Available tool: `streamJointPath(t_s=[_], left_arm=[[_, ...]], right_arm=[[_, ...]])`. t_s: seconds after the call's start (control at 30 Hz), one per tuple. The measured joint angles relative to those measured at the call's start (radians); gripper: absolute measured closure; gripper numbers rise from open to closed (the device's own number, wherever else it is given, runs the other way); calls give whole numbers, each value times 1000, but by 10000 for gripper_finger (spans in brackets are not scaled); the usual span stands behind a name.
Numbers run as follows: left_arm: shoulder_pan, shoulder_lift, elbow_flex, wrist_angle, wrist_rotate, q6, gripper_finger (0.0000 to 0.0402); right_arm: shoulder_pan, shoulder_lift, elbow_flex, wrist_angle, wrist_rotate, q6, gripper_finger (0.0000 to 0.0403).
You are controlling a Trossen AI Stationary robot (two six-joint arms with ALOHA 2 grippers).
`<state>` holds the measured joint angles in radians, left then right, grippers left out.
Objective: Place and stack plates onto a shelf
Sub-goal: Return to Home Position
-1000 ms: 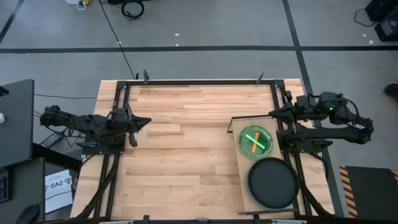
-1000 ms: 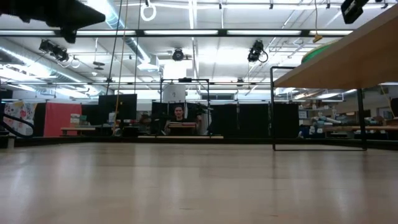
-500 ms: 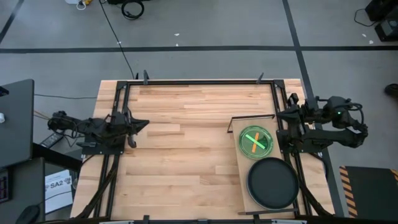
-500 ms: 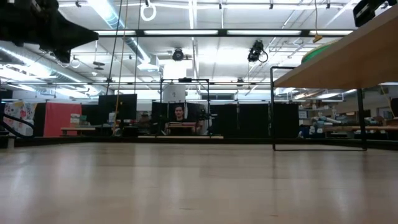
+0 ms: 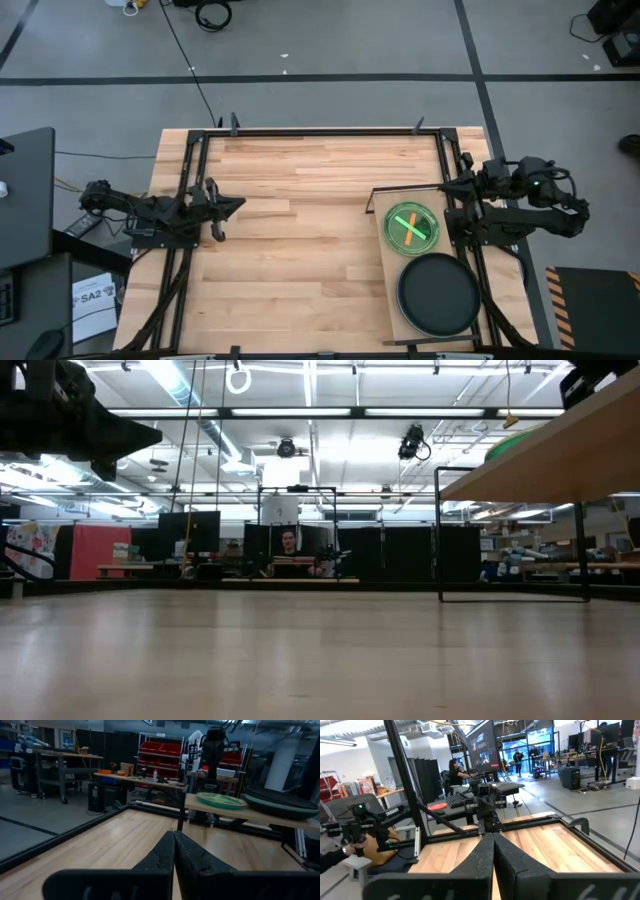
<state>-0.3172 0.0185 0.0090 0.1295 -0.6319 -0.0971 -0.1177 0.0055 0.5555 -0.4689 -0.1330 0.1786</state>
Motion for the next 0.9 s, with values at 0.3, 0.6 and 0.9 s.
streamJointPath(t_s=[0.3,0.6,0.9], left_arm=[[0,-1,0,6,0,5,390],[0,-1,-1,6,0,5,390],[0,0,-1,6,0,5,390]], right_arm=[[0,0,-169,221,-24,-32,390],[0,0,-314,414,-47,-59,390],[0,0,-441,535,-47,-66,390]])
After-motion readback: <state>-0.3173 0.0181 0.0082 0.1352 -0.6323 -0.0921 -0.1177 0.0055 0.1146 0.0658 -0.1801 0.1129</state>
